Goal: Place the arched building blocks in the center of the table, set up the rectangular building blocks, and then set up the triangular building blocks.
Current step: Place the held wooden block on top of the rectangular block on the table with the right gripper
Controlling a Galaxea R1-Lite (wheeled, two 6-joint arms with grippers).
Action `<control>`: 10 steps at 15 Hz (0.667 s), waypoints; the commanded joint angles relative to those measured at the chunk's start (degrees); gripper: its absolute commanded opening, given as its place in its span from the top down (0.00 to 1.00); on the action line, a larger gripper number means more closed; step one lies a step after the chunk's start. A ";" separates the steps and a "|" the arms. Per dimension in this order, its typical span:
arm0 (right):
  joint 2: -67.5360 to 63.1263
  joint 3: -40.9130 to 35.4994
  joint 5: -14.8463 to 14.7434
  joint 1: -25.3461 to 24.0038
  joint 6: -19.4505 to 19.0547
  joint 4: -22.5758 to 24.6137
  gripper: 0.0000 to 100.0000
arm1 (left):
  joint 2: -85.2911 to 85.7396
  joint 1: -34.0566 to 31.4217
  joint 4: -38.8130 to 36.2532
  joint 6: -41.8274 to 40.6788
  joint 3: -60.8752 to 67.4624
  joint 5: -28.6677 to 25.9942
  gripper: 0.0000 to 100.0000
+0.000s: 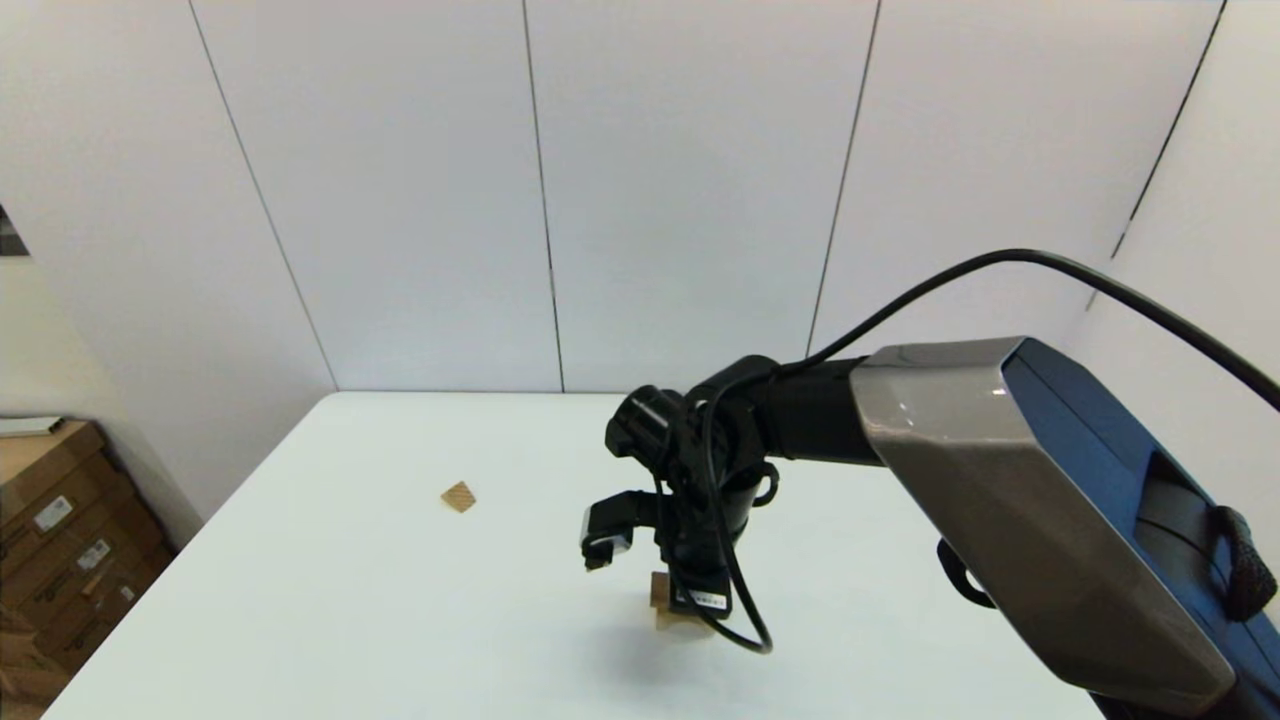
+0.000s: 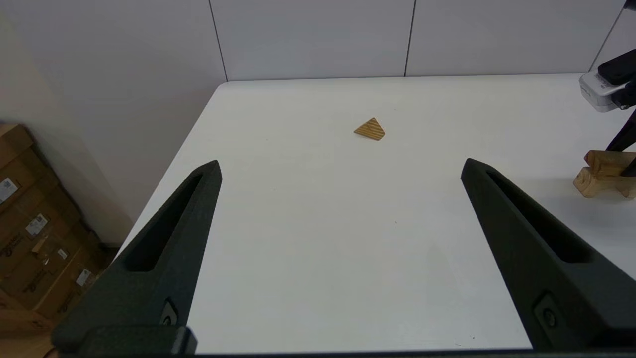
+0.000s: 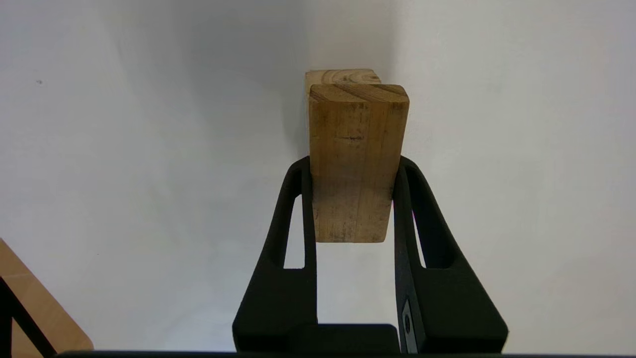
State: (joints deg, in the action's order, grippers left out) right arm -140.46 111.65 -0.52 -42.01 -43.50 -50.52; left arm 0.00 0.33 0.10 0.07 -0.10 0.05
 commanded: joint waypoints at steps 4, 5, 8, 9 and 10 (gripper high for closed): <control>-0.52 -0.12 0.08 0.00 -0.27 -0.63 1.00 | -0.09 0.02 -0.01 0.01 0.01 0.04 0.00; -0.52 -0.03 0.08 0.00 -0.19 -0.63 1.00 | 0.00 0.02 -0.01 -0.07 0.01 0.04 0.00; -0.60 -0.03 0.08 0.08 -0.10 -0.63 1.00 | 0.00 -0.07 0.08 0.01 0.01 0.04 0.00; -0.52 -0.03 0.08 0.35 -0.10 -0.63 1.00 | -0.09 0.02 -0.01 0.01 0.01 0.04 0.00; -0.52 -0.12 0.08 0.52 -0.10 -0.63 1.00 | 0.00 0.02 -0.01 0.01 0.01 0.04 0.00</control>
State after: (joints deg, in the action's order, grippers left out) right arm -141.01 111.58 -0.46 -41.79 -43.37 -50.87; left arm 0.00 0.33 0.11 0.05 -0.10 0.07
